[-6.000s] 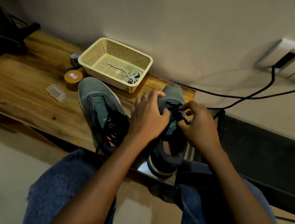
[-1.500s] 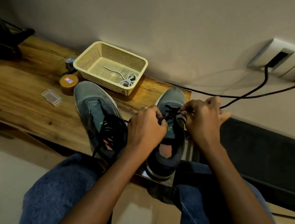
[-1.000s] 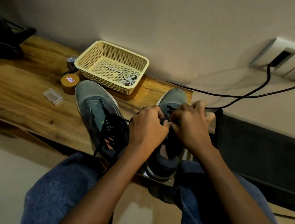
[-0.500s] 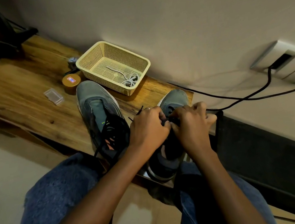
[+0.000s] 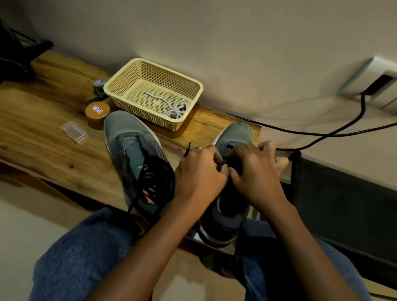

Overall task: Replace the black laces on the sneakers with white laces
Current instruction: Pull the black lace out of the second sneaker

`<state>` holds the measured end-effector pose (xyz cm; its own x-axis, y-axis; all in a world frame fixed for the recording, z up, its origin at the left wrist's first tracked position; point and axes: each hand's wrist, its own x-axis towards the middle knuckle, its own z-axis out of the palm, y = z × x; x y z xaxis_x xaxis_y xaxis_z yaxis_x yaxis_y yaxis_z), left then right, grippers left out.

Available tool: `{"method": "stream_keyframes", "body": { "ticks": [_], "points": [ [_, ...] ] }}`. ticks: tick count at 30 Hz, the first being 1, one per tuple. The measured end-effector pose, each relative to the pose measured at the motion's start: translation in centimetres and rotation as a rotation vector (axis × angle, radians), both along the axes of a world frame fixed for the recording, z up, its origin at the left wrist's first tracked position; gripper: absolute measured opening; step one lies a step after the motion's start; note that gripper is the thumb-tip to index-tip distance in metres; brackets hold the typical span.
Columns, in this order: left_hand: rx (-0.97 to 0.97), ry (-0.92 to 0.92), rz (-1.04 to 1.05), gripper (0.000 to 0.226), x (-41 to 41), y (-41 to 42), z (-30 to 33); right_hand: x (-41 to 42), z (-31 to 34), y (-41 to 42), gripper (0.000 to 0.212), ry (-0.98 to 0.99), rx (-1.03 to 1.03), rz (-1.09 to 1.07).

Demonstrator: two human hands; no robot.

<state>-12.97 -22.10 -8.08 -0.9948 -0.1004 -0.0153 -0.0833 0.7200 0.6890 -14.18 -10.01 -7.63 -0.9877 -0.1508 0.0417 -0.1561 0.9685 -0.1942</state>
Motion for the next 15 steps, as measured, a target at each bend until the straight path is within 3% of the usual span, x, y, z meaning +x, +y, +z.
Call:
{"method": "stream_keyframes", "body": {
  "ticks": [7,11,15],
  "points": [
    [0.0,0.007,0.002,0.011,0.07,0.36,-0.03,-0.2,-0.1,0.23,0.01,0.113,-0.012,-0.048],
    [0.01,-0.003,0.011,0.009,-0.02,0.33,0.02,-0.42,0.31,0.79,0.004,0.22,-0.083,-0.185],
    [0.011,0.0,0.013,0.011,-0.08,0.03,-0.17,-0.19,0.41,0.4,0.009,0.046,-0.048,-0.074]
  ]
}}
